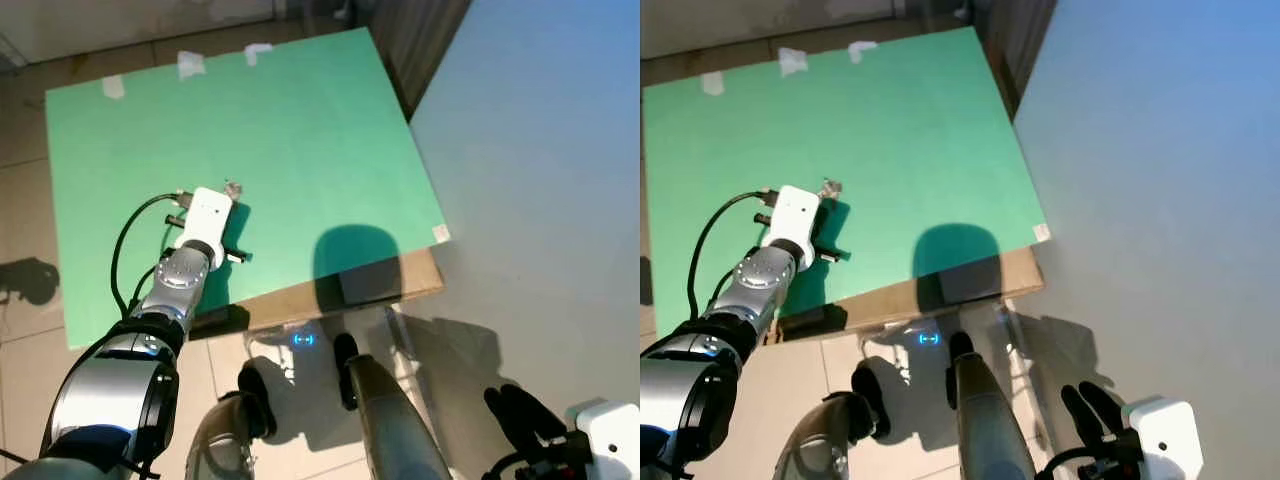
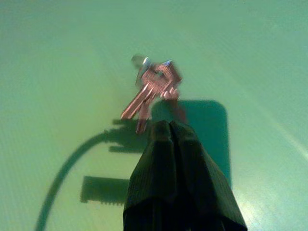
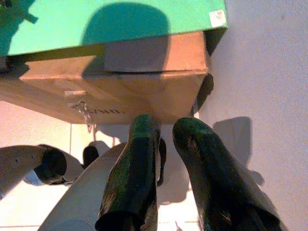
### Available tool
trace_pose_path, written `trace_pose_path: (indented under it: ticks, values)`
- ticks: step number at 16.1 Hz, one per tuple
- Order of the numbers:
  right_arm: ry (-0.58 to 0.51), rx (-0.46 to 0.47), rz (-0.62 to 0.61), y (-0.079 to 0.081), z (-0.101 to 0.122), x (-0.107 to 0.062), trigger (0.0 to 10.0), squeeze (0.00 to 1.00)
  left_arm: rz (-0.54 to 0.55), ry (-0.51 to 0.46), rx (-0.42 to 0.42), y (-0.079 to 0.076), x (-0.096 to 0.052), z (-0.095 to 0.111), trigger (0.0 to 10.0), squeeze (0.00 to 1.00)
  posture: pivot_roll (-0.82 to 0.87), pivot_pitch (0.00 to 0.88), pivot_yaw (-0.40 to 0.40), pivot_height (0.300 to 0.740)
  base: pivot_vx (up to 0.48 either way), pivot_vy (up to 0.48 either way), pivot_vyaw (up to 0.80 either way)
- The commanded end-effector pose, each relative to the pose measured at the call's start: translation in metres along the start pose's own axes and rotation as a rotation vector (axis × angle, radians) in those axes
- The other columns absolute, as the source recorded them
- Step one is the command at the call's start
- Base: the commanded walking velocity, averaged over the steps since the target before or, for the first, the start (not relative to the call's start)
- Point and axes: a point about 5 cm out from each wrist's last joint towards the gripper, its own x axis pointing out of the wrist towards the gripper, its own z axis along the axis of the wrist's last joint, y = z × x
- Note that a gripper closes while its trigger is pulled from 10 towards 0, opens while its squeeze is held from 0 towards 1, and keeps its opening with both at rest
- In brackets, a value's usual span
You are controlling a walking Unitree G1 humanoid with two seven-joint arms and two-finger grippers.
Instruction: Hang keys on a hook
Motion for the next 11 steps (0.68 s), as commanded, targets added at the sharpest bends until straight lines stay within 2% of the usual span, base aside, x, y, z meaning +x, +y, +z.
trace_pose_path:
  ticks: [1,2,4,5,6,8,11]
  values:
    - [0.048,0.007,-0.014,-0.004,-0.007,-0.003,10.0,0.0,-0.013,0.022,0.034,0.002,-0.004,-0.01,10.0,0.0,-0.56,0.455,-0.03,0.74,0.0,0.0,-0.55]
    - [0.059,-0.004,-0.011,-0.005,-0.009,-0.004,10.0,0.0,0.015,0.013,0.042,0.011,-0.003,-0.004,10.0,0.0,-0.56,0.459,-0.038,0.74,0.0,0.0,0.0]
    - [0.08,-0.005,0.006,-0.003,-0.01,-0.002,10.0,0.0,0.034,0.007,0.068,0.017,-0.001,0.003,10.0,0.0,-0.57,0.456,-0.042,0.74,0.0,0.0,0.0]
    - [0.096,0.069,0.057,0.001,-0.011,0.001,10.0,0.0,0.061,0.01,0.033,0.023,-0.001,0.002,10.0,0.0,-0.57,0.451,-0.036,0.74,0.0,0.0,0.0]
    - [0.088,0.102,0.099,0.004,-0.01,0.001,10.0,0.0,0.066,0.01,0.026,0.026,-0.002,0.002,10.0,0.0,-0.57,0.451,-0.036,0.74,0.0,0.0,0.0]
    - [0.161,0.09,0.236,0.013,-0.013,-0.006,10.0,0.0,0.117,0.035,-0.017,0.044,-0.006,-0.001,10.0,0.0,-0.58,0.469,-0.041,0.74,0.0,0.0,0.0]
    - [0.207,0.108,0.259,0.014,-0.014,-0.018,10.0,0.0,0.107,0.051,-0.003,0.046,-0.006,-0.002,10.0,0.0,-0.61,0.494,-0.057,0.74,0.0,0.0,0.0]
